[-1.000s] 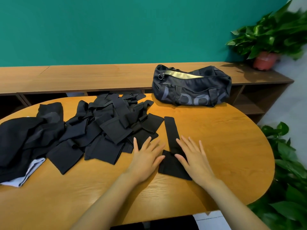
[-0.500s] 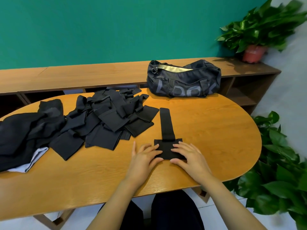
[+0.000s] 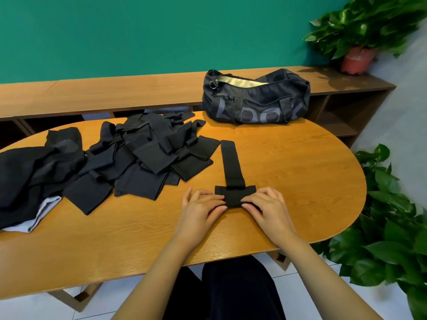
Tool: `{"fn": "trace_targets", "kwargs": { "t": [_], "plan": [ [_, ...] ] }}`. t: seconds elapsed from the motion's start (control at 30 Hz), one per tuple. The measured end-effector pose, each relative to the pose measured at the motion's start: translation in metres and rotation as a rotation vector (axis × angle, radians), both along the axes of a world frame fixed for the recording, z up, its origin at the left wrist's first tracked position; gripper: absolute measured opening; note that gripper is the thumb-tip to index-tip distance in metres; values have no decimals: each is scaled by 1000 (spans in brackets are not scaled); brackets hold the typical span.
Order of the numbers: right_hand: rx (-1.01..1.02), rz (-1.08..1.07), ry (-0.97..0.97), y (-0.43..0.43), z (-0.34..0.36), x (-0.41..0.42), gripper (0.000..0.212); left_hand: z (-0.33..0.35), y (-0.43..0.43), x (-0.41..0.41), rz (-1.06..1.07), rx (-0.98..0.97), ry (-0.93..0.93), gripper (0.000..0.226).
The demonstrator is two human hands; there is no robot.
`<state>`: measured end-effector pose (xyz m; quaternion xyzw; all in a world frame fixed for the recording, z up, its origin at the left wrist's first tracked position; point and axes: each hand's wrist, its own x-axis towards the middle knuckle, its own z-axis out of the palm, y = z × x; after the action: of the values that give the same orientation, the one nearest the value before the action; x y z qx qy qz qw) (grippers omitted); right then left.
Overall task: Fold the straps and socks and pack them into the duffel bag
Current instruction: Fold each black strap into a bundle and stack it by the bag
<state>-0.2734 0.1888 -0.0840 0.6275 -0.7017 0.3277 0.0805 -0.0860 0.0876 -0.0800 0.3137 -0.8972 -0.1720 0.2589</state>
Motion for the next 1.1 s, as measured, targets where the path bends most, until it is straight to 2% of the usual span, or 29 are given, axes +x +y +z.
{"fn": "trace_targets", "kwargs": {
  "t": [0.07, 0.23, 0.4, 0.57, 0.7, 0.87, 1.1],
  "plan": [
    [-8, -31, -33, 0, 0, 1, 14, -1, -1, 0, 9, -12, 17, 40],
    [56, -70, -70, -6, 6, 0, 14, -2, -3, -8, 93, -97, 55, 21],
    [63, -96, -81, -19, 4, -5, 18, 3, -4, -22, 166, -14, 100, 18],
    [59, -49, -106, -18, -3, -10, 23, -5, -7, -21, 194, 68, 167, 30],
    [85, 8, -53, -20, -4, -11, 21, -4, -8, -21, 91, 22, 42, 50],
    [-12, -19, -33, -17, 2, -5, 30, -7, -10, -21, 102, 29, 117, 20],
    [76, -6, -137, -16, 4, -6, 26, -3, -10, -19, 146, 105, 213, 14]
  ]
}}
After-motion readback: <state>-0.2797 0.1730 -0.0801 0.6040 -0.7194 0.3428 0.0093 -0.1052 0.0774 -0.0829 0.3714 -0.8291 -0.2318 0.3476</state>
